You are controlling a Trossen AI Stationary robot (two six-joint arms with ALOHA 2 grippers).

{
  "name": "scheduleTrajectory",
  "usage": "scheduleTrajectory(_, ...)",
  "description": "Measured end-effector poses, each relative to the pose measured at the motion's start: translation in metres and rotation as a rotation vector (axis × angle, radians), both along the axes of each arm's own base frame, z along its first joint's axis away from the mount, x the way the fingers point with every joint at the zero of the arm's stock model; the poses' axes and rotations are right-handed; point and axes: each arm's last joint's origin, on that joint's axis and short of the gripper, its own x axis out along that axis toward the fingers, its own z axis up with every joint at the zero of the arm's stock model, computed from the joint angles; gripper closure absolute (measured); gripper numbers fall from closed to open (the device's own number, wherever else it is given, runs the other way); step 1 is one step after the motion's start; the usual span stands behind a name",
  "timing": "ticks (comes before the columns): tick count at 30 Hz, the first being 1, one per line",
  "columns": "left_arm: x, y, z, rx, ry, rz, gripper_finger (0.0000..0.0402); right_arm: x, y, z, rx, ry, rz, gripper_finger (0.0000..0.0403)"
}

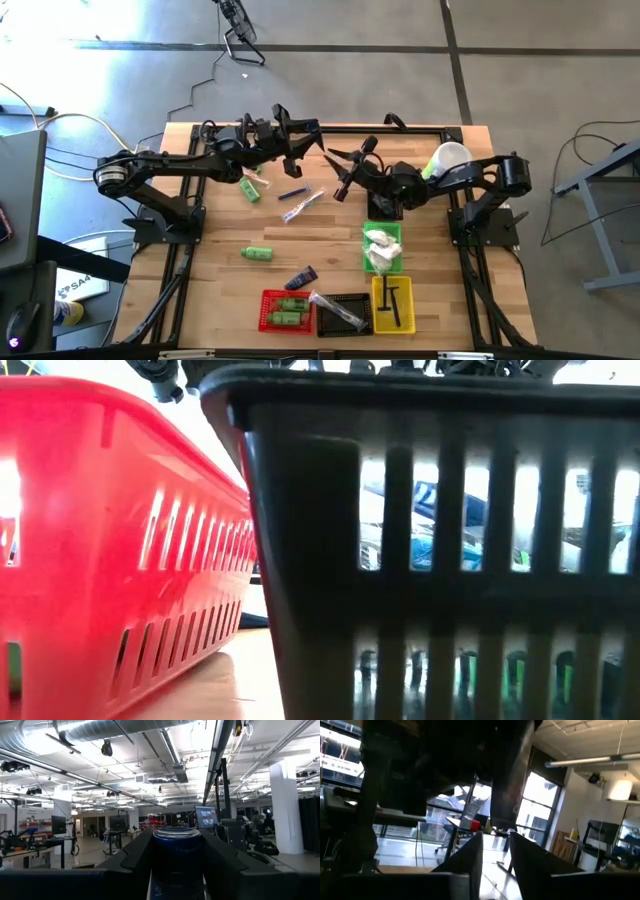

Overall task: Pick & Place Travel size toiletries
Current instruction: Put the top blue shaving cream into the top black bin

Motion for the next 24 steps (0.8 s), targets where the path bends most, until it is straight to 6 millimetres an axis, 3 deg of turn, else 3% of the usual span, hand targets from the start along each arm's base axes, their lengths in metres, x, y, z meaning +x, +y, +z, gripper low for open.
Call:
scheduleTrajectory(5,0.000,0.000,0.000,-0.018,0.003,-0.013,0.0265,0.008,-0.002,0.003,0.083,0.034,0.000,0.0256)
scheduleTrajectory(10,0.001,0.000,-0.002,-0.023,0.016,-0.014,0.0265,0.013,-0.003,0.010,0.094,0.025,0.004,0.0239)
scheduleTrajectory(24,0.002,0.002,-0.004,-0.056,0.036,0.038,0.0265,0.013,-0.002,0.011,0.096,0.018,0.021,0.0328)
